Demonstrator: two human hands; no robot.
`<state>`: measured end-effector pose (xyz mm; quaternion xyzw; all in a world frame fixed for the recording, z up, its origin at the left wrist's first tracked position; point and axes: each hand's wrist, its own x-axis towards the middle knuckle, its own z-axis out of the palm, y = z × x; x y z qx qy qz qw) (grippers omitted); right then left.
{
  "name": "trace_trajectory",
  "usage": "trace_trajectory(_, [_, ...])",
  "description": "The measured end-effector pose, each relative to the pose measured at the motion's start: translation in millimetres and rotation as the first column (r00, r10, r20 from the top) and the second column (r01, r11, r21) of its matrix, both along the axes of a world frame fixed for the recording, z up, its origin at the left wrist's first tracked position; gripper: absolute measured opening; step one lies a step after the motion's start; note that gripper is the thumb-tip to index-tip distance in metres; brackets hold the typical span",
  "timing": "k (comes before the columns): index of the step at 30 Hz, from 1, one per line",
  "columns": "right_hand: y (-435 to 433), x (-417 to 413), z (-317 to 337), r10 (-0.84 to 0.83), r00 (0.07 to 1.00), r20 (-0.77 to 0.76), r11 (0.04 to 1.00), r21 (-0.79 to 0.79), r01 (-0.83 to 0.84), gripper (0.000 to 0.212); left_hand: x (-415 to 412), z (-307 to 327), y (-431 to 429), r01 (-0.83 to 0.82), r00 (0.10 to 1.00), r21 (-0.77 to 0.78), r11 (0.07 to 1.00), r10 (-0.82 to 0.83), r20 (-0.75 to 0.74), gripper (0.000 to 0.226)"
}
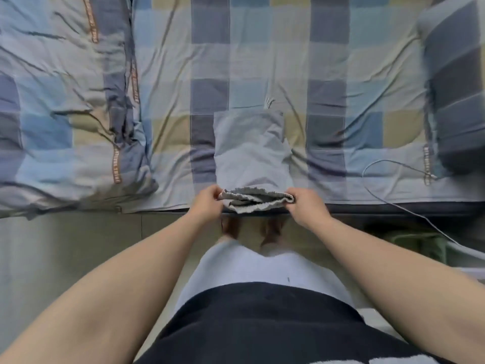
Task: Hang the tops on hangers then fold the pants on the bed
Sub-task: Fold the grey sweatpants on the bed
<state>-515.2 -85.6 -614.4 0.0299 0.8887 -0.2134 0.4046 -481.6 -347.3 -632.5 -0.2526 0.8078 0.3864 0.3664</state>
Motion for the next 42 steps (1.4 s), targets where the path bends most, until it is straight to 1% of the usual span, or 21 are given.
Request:
trace_trajectory(3, [3,50,-20,0.044,0.985,0.165,0.999,0.007,-0.046,0.010,61,-21,-3,0.017,0.993,0.043,0.999,-0.021,0.116,0.023])
trace_trajectory(5, [3,68,-26,0.064,0.975,0.214,0.998,-0.006,-0.064,0.011,88,-28,-4,0.000,0.990,0.050,0.999,-0.007,0.141,0.023])
trace_trajectory(7, [0,73,-30,0.048,0.973,0.226,0.999,-0.010,-0.047,0.010,101,-37,-5,-0.033,0.987,0.054,0.998,0.024,0.159,0.023])
trace_trajectory(9, [-2,67,-36,0.012,0.977,0.212,1.000,-0.023,-0.007,0.014,100,-45,-6,-0.103,0.979,0.046,0.994,0.093,0.183,0.023])
trace_trajectory(12, [-7,43,-49,-0.043,0.989,0.145,0.997,-0.054,0.051,0.009,79,-61,-9,-0.218,0.961,0.029,0.976,0.209,0.182,0.021])
trace_trajectory(15, [-14,6,-67,-0.111,0.991,0.079,0.987,-0.108,0.119,0.020,42,-88,-14,-0.275,0.951,0.034,0.961,0.267,0.157,0.012])
trace_trajectory(18, [-22,-38,-92,-0.152,0.988,0.022,0.978,-0.142,0.154,0.028,1,-115,-16,-0.409,0.912,0.076,0.909,0.403,0.078,0.013])
trace_trajectory(21, [-32,-84,-125,-0.187,0.981,-0.047,0.971,-0.161,0.178,0.034,-40,-142,-21,-0.420,0.906,0.083,0.904,0.423,-0.009,0.013])
trace_trajectory(23, [-41,-112,-150,-0.199,0.978,-0.067,0.969,-0.160,0.186,0.032,-65,-164,-25,-0.417,0.906,0.078,0.906,0.421,-0.042,0.013])
trace_trajectory(25, [-49,-135,-178,-0.214,0.972,-0.094,0.966,-0.167,0.197,0.025,-86,-187,-27,-0.424,0.900,0.066,0.903,0.429,-0.081,0.013])
trace_trajectory(26, [-52,-143,-190,-0.242,0.965,-0.098,0.959,-0.176,0.222,0.019,-94,-197,-28,-0.436,0.892,0.070,0.897,0.441,-0.096,0.016])
trace_trajectory(27, [-54,-148,-204,-0.275,0.958,-0.085,0.949,-0.183,0.256,0.021,-99,-208,-28,-0.446,0.887,0.069,0.892,0.451,-0.102,0.024])
trace_trajectory(28, [-55,-151,-217,-0.306,0.950,-0.067,0.940,-0.180,0.290,0.034,-102,-218,-28,-0.442,0.890,0.046,0.896,0.444,-0.105,0.035])
trace_trajectory(30, [-52,-146,-241,-0.356,0.933,-0.058,0.925,-0.161,0.343,0.059,-99,-237,-28,-0.406,0.910,-0.052,0.912,0.399,-0.117,0.058])
trace_trajectory(33, [-36,-119,-269,-0.454,0.887,-0.085,0.891,-0.076,0.448,0.080,-78,-256,-24,-0.438,0.899,-0.183,0.880,0.429,-0.086,0.089])
trace_trajectory(35, [-23,-96,-283,-0.514,0.856,-0.055,0.858,-0.013,0.514,0.093,-63,-265,-21,-0.483,0.873,-0.187,0.855,0.487,-0.025,0.105])
trace_trajectory(37, [-11,-75,-294,-0.572,0.820,0.042,0.818,-0.052,0.573,0.098,-52,-273,-19,-0.512,0.853,-0.148,0.846,0.521,0.027,0.110])
trace_trajectory(38, [-7,-68,-299,-0.586,0.804,0.102,0.801,-0.079,0.594,0.095,-49,-277,-18,-0.516,0.851,-0.125,0.848,0.524,0.042,0.109])
trace_trajectory(40, [-4,-63,-306,-0.589,0.787,0.185,0.780,-0.122,0.613,0.085,-47,-284,-15,-0.537,0.839,-0.052,0.842,0.539,0.067,0.098])
trace_trajectory(42, [-9,-69,-308,-0.593,0.773,0.227,0.755,-0.177,0.632,0.082,-52,-288,-11,-0.544,0.837,0.007,0.839,0.542,0.076,0.085])
